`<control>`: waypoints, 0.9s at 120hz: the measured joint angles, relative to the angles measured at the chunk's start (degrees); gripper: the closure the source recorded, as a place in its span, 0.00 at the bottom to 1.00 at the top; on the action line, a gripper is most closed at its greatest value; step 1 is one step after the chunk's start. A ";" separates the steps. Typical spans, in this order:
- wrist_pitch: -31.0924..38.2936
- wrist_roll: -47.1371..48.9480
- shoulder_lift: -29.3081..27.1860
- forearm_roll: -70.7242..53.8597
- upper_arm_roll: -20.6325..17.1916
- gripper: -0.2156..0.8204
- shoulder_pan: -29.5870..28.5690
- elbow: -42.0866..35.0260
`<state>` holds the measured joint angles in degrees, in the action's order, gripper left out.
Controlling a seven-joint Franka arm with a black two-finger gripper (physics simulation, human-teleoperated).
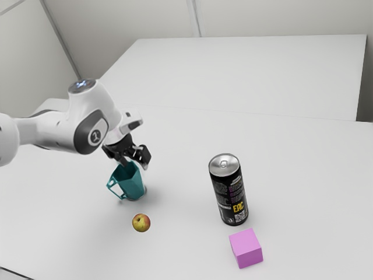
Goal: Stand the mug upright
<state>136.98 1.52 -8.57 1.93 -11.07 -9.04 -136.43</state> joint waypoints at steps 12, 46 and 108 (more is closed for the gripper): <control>-0.54 -0.06 -1.23 0.01 0.00 0.30 0.00 0.30; -14.06 0.09 0.47 0.65 0.07 0.25 0.06 14.46; -44.63 0.23 9.15 -1.57 0.42 0.23 0.02 44.86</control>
<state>92.35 1.74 0.58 0.36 -10.65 -9.02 -91.57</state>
